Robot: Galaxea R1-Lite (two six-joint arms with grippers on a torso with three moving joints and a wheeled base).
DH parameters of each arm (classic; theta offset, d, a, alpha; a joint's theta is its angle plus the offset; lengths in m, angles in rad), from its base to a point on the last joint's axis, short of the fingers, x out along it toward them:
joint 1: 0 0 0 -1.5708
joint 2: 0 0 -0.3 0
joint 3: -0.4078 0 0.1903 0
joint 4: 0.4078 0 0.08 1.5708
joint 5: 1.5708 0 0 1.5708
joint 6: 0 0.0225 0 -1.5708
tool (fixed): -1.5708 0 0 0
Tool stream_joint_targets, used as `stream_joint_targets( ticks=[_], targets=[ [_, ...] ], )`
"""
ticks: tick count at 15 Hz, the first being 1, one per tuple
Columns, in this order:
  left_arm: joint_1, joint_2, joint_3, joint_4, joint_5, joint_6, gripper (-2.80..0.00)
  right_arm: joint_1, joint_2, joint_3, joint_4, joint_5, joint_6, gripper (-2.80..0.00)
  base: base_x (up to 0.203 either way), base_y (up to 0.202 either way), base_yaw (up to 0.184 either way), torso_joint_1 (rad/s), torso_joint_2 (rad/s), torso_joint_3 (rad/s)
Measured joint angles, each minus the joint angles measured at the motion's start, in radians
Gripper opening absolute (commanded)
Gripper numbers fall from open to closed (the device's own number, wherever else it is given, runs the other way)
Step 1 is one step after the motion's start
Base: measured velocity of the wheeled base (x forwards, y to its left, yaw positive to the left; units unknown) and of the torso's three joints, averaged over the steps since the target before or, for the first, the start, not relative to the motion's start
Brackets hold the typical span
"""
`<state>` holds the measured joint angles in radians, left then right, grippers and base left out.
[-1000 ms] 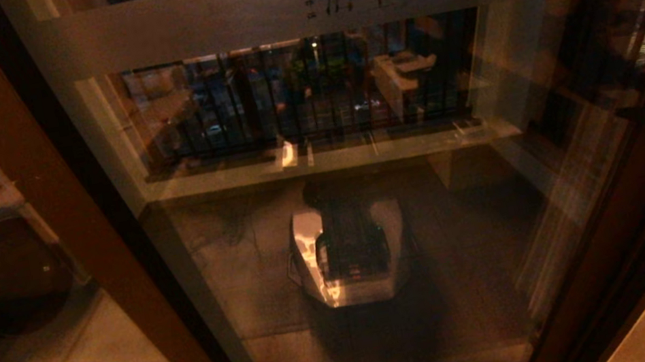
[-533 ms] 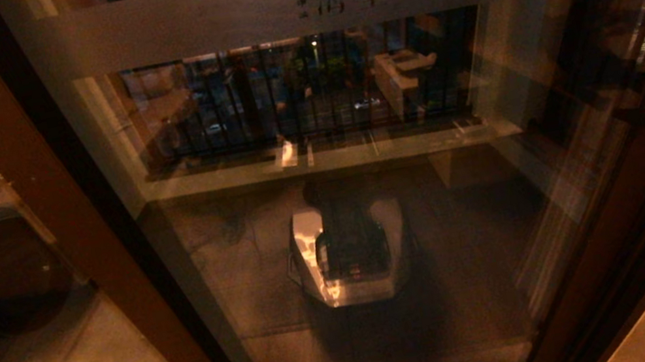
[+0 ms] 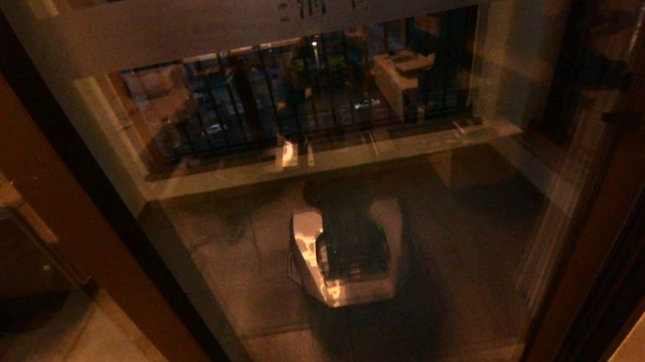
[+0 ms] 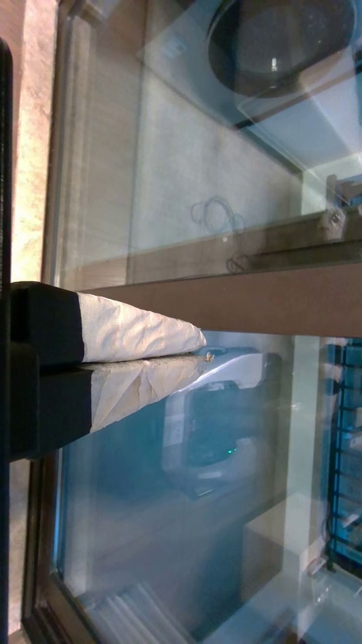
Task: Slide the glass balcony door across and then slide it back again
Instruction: Open the slid door
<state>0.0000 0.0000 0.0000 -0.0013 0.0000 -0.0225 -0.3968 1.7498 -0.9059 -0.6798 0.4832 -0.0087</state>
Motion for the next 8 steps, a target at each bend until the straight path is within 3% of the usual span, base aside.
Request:
stream_joint_targets(
  ticks=[8],
  targets=[
    [0.0, 0.0, 0.0, 0.0, 0.0, 0.0, -2.8, 0.036, -0.037, 0.048, -0.002, -0.001, -0.004, 0.0, 0.0, 0.0, 0.0, 0.0, 0.0, 0.0]
  ],
)
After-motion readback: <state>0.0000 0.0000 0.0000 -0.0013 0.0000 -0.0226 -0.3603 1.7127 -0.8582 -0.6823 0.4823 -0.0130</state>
